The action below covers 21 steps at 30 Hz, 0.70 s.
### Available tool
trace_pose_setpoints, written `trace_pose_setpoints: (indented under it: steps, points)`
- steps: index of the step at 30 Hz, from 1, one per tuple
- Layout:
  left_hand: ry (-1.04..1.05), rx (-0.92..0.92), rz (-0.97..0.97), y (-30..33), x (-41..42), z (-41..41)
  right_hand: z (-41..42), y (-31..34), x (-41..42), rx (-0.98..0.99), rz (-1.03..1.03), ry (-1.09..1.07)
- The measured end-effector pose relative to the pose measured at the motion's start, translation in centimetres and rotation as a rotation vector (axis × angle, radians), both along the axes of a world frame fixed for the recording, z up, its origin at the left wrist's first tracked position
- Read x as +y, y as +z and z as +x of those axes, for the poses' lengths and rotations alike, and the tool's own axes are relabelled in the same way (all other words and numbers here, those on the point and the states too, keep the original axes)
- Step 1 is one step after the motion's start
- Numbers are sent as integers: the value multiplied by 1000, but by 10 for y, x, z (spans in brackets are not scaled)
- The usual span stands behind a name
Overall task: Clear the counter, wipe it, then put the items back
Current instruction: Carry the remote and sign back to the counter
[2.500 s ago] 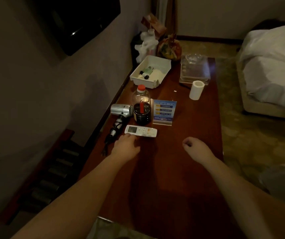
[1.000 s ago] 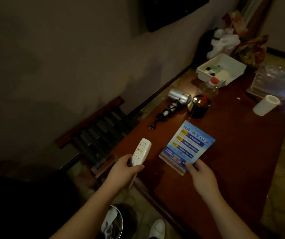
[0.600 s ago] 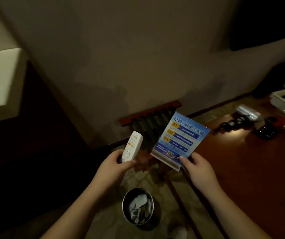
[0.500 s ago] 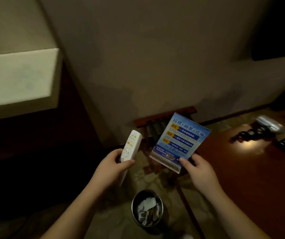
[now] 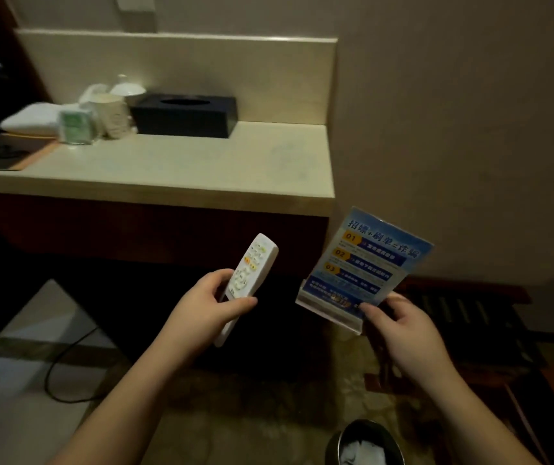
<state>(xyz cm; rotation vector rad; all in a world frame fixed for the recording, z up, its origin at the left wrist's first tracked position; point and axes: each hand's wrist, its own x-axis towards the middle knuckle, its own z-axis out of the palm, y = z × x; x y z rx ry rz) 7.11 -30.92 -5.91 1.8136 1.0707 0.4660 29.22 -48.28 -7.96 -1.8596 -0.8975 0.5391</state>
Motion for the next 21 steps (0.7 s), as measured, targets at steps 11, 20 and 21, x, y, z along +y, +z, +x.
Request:
trace_pose_setpoints:
  steps: [11,20,21]
  points:
    - [70,5,261,73,92,-41,3,78,116,-49,193,118]
    - [-66,245,453,131,213,-2,49,125,249,-206,226,184]
    - [-82,270,469,133,230,5,57,127,265,-204,206,187]
